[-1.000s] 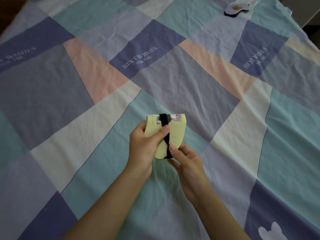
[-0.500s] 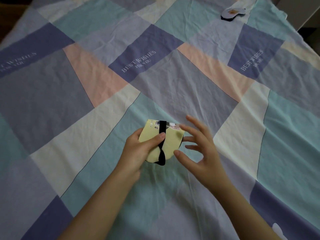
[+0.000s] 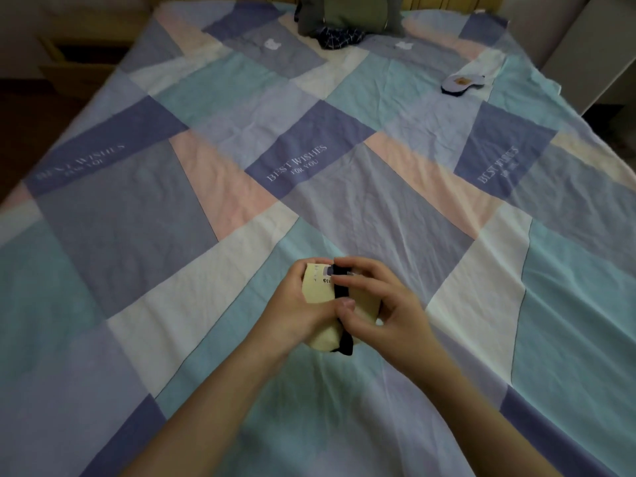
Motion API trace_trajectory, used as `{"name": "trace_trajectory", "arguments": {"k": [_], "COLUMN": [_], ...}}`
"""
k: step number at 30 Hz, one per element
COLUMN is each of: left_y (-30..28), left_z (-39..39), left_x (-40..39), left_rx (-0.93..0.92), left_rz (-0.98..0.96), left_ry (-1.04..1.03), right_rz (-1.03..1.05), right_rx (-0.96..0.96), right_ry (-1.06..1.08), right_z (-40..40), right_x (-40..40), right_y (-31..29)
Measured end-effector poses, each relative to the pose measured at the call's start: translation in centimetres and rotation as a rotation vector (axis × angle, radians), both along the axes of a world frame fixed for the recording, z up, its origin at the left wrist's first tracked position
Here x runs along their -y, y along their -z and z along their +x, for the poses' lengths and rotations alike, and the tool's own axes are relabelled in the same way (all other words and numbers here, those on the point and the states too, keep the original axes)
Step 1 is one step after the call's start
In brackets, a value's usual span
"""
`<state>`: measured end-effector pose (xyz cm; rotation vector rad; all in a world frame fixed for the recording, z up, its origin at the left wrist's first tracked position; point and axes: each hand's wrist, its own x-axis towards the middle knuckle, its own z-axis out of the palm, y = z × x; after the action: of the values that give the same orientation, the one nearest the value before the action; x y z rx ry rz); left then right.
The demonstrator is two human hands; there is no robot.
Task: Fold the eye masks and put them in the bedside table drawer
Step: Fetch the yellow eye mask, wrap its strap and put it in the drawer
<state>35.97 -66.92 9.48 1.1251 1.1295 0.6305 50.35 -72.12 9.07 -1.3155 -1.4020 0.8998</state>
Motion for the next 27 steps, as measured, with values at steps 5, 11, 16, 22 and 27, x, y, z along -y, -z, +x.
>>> {"name": "trace_trajectory", "arguments": {"k": [5,11,16,22,27], "left_y": [-4.6,-11.9,-22.9,-38.8,-48.9], "left_z": [-2.6,-7.9,-13.9,-20.2,-27.7], "left_x": [0.1,1.1,2.7,8.1,15.5], "left_rx": [0.074,-0.719,-1.119,-1.303,-1.507], "left_rz": [0.034,0.646,0.88,0.904,0.843], "left_ry": [0.041,0.021,-0.077,-0.206,-0.266], "right_rz": [0.022,0.157,0.311,0.516,0.702], "right_rx": [0.014,0.086,0.113,0.183,0.197], "right_ry": [-0.049,-0.086,-0.178,-0.307,-0.468], "right_z": [-0.1,-0.8,-3.5,-8.9,-16.4], "right_x": [-0.6,-0.8,-2.0,-1.0,1.4], "right_y": [-3.5,-10.9,-22.7,-36.5,-46.1]}}
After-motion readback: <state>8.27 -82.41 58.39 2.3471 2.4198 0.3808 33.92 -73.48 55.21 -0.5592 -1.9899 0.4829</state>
